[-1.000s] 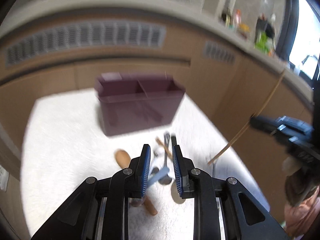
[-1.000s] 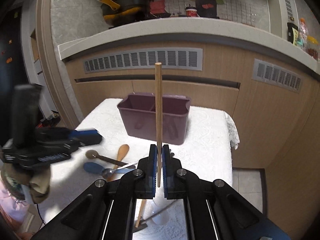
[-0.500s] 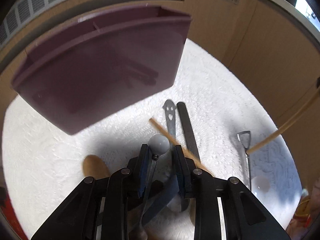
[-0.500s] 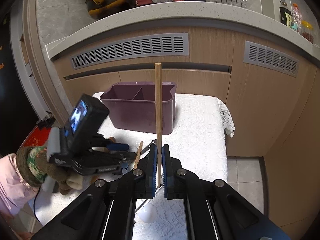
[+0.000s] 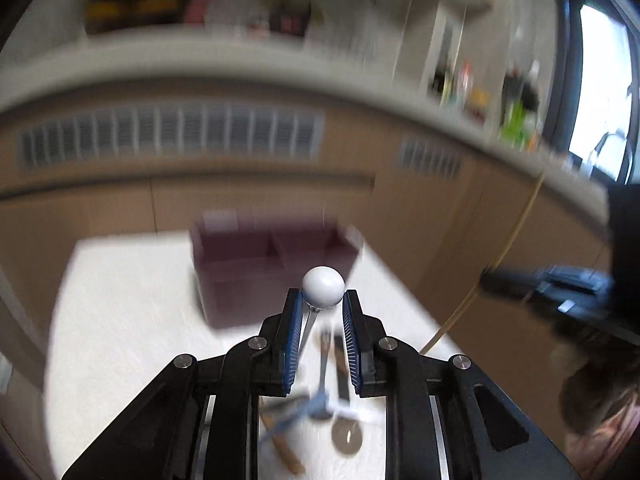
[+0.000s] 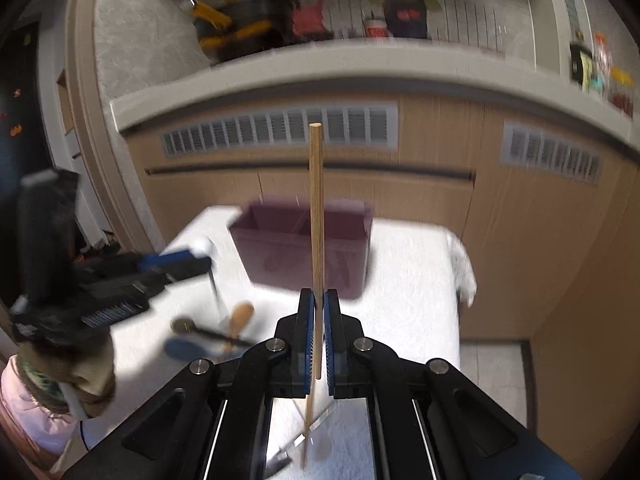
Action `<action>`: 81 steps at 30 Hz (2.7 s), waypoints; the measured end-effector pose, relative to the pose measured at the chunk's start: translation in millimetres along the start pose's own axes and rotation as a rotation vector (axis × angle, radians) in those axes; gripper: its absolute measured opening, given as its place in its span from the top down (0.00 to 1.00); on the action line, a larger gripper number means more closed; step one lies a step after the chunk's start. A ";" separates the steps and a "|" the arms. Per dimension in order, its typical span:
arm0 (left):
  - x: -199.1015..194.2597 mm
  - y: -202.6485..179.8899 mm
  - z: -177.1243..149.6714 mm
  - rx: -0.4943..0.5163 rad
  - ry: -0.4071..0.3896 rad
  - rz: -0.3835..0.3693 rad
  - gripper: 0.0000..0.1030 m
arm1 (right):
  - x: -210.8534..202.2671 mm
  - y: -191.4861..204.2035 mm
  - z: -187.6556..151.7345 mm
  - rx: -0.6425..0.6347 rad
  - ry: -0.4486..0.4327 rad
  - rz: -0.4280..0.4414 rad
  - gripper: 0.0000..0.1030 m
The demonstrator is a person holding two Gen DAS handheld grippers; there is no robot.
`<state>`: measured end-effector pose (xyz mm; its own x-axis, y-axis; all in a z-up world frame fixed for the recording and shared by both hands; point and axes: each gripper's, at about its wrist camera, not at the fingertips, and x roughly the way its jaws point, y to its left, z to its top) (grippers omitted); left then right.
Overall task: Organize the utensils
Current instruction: 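Drop the metal spoon into the maroon holder with the left tool while the right tool drops the chopstick in, then grasp the second wooden chopstick with the right tool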
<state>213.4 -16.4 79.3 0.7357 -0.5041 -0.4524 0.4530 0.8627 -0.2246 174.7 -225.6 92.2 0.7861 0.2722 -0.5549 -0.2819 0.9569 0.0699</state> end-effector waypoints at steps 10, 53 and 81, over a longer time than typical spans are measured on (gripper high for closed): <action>-7.4 16.1 122.1 0.068 -0.201 0.046 0.80 | -12.3 17.1 122.3 -0.099 -0.203 -0.009 0.96; 62.8 76.6 -89.7 -0.087 0.361 0.073 0.40 | 120.9 19.0 -51.0 -0.308 0.362 -0.341 0.12; 29.2 78.6 -96.9 -0.133 0.409 -0.037 0.31 | 86.1 -9.4 -66.1 0.086 0.400 -0.013 0.95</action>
<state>221.7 40.5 -35.2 0.4480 -0.5010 -0.7405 0.3873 0.8552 -0.3443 208.7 -217.8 -11.1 0.5090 0.2151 -0.8335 -0.2127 0.9697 0.1204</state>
